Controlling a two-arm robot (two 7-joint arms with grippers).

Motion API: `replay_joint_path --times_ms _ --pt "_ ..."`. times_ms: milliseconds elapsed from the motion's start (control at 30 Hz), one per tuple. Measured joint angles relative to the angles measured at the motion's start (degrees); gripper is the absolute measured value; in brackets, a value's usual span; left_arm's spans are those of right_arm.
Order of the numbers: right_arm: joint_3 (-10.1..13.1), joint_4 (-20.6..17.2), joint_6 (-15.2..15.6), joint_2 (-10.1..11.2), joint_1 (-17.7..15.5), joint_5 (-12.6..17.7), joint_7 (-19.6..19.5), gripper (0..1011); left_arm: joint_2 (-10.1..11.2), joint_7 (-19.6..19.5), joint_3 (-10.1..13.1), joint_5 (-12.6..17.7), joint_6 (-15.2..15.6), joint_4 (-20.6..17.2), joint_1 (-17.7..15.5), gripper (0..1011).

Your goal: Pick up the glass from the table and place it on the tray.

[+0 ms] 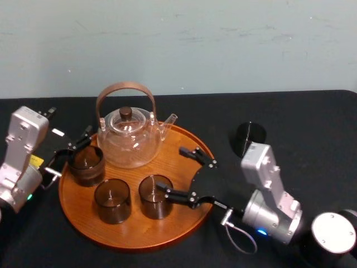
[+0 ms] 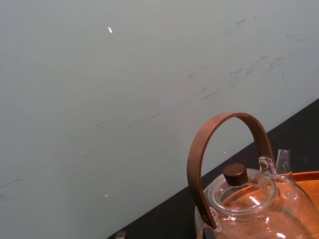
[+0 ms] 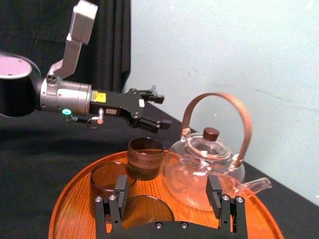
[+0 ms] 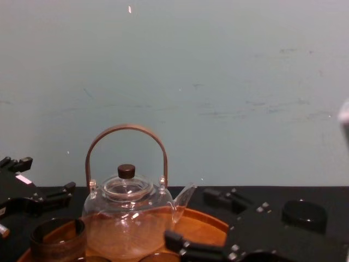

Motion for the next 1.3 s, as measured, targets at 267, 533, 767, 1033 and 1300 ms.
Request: replay_joint_path --times_ms 267,533,767,1033,1300 --pt "3.1 -3.2 0.4 2.4 -2.6 1.5 -1.3 1002 0.0 0.0 0.0 0.0 0.0 0.0 0.0 1001" --pt "8.1 -5.0 0.7 5.2 -6.6 3.2 -3.3 1002 0.0 0.0 0.0 0.0 0.0 0.0 0.0 1001" --pt "12.9 -5.2 0.9 6.8 -10.4 4.0 -5.7 1002 0.0 0.0 0.0 0.0 0.0 0.0 0.0 1001" --pt "16.8 -5.0 1.3 6.9 -12.8 3.8 -8.0 1002 0.0 0.0 0.0 0.0 0.0 0.0 0.0 1001" --pt "19.3 -2.1 2.6 5.6 -11.9 3.4 -9.4 1002 0.0 0.0 0.0 0.0 0.0 0.0 0.0 1001"
